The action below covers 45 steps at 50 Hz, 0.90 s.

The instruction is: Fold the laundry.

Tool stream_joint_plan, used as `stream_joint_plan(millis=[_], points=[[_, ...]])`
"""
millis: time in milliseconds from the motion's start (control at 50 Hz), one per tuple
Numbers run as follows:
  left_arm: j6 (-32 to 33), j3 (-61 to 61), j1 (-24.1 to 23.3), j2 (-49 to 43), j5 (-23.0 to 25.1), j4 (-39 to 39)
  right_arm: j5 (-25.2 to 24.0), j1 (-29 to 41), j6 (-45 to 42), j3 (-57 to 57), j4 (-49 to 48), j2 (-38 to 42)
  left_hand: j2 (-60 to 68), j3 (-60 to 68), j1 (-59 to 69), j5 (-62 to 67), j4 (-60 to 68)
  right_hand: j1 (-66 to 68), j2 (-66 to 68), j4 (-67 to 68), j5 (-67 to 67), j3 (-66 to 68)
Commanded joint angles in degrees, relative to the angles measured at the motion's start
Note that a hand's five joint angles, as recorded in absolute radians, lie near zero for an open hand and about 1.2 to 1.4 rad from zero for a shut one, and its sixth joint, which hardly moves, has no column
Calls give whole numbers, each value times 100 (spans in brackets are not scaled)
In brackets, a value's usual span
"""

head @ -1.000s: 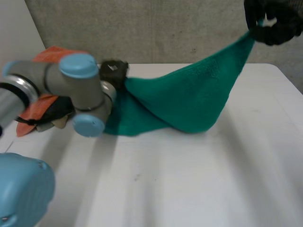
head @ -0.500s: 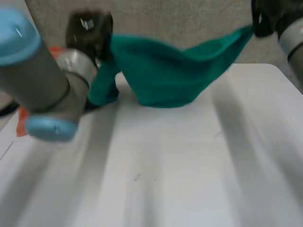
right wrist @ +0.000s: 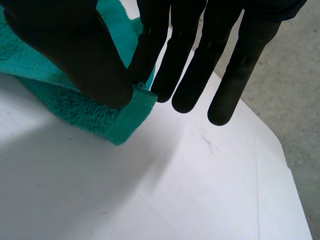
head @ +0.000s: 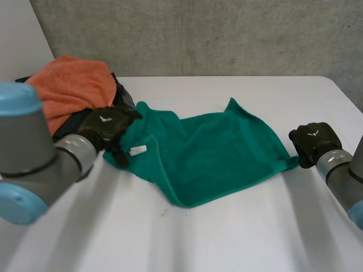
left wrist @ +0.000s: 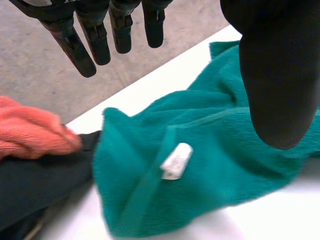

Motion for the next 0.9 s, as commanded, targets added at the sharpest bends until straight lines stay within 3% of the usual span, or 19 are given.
stream_joint_plan(millis=[20,140,340,600,720,820,900], points=[[492,405,729,-102,761,-122,-5,20,71,-40,15,98,125,95,193,53,134,1571,1367,1147,1391,1181],[1309,941,703,-734,1350,-403,-5,55,36,-23,32,80,1370,1340,1438,1297,1379,1571,1367,1147,1391,1181],[1768,2031,202,-1781,1755,-456,-5,-15,27,47,41,10,2399,2369,2466,2326,2408,1571,1367,1147,1391,1181],[2444,3182,-141,-2897,1694,-1229,-5,-33,28,74,67,-34,2399,2369,2466,2326,2408,1571,1367,1147,1391,1181],[2638,3288,-211,-3073,1536,-1273,-5,-24,10,74,76,-43,3155,3125,3223,3083,3164,1571,1367,1147,1391,1181],[2708,3253,-238,-3030,1439,-1291,-5,-24,-34,65,76,-60,6829,6799,6897,6757,6838,1571,1367,1147,1391,1181],[2665,3061,-185,-2724,1124,-1291,-5,-24,-104,65,120,-96,6838,6808,6905,6765,6847,1571,1367,1147,1391,1181]])
